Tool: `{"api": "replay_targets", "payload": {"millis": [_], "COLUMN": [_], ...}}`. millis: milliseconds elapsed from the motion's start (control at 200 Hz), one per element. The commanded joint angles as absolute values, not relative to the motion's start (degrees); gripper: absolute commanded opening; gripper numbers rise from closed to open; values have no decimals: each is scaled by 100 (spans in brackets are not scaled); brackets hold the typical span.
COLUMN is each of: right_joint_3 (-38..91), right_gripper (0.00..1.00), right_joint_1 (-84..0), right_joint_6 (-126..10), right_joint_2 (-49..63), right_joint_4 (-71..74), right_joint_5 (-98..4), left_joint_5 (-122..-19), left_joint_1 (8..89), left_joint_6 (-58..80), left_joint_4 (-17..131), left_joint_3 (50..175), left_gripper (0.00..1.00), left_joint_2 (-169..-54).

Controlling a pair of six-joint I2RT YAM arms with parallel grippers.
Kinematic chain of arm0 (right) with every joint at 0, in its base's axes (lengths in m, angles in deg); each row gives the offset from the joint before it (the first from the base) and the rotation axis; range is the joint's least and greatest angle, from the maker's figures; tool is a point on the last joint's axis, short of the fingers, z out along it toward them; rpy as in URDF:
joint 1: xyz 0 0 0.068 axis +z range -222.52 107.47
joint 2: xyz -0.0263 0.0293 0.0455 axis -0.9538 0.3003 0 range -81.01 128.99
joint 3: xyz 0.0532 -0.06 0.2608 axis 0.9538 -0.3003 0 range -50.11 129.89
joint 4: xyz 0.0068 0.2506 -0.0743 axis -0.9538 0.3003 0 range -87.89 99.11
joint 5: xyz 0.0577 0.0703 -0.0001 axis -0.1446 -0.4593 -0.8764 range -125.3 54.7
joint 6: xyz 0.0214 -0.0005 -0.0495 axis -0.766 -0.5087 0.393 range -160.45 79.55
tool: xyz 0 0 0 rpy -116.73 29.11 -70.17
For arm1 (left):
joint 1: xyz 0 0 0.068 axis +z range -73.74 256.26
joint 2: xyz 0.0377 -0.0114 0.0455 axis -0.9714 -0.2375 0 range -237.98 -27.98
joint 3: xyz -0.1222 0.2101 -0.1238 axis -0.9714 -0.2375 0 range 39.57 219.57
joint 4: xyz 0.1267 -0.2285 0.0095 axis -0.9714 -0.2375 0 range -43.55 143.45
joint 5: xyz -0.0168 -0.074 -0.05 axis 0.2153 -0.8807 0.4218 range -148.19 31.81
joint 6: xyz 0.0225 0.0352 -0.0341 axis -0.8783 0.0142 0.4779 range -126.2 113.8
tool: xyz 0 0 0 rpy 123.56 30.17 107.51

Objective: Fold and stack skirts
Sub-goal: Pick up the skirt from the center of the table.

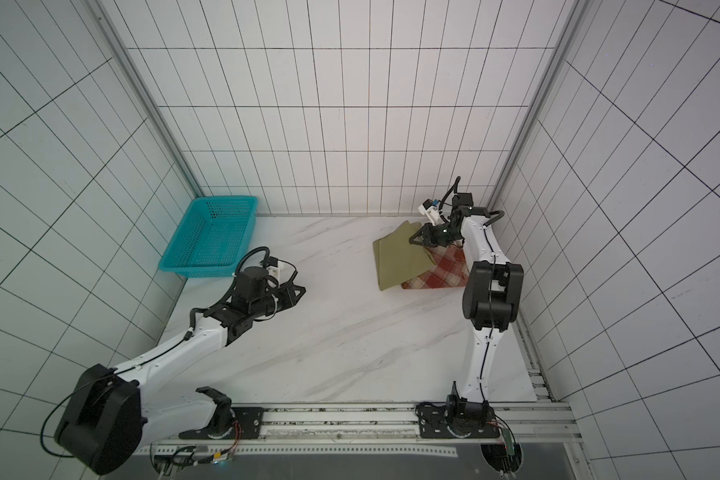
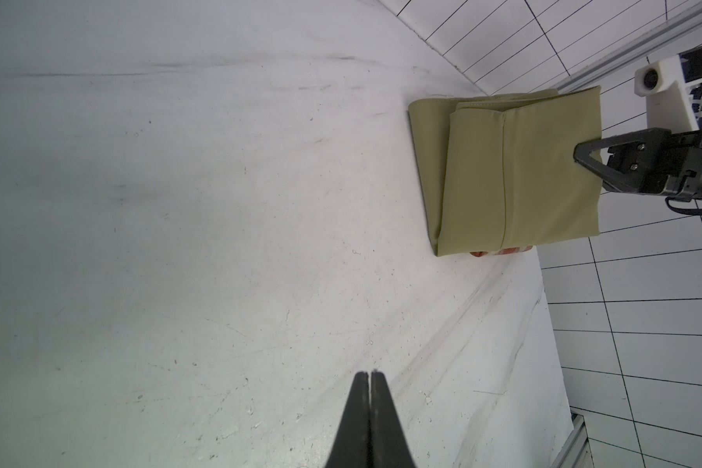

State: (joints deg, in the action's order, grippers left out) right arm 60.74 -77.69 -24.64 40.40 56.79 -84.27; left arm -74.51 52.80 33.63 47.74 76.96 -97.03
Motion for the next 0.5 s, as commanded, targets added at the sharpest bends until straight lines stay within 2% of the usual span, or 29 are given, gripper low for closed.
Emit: {"api": "replay_targets", "payload": {"millis": [0, 155, 495], "right_joint_3": [7027, 7518, 7222], "right_gripper": [0, 0, 0], "right_joint_1": [-7941, -8138, -8788], "right_joint_6": [-1923, -1692, -1726], "right_joint_2": [4272, 4570, 4355], "right_joint_4": [6662, 7222, 7157], "right_joint_5": [-8995, -9140, -9741], "left_joint_5": [-7445, -7387, -7458], "left_joint_1": [5315, 5315, 5315], "left_joint_6": [3413, 3396, 3444], "left_joint_4": [4669, 4666, 4667], "left_joint_3": [7881, 7927, 8108], "left_gripper": [0, 0, 0], "left_joint_2": [-9783, -9886, -10143]}}
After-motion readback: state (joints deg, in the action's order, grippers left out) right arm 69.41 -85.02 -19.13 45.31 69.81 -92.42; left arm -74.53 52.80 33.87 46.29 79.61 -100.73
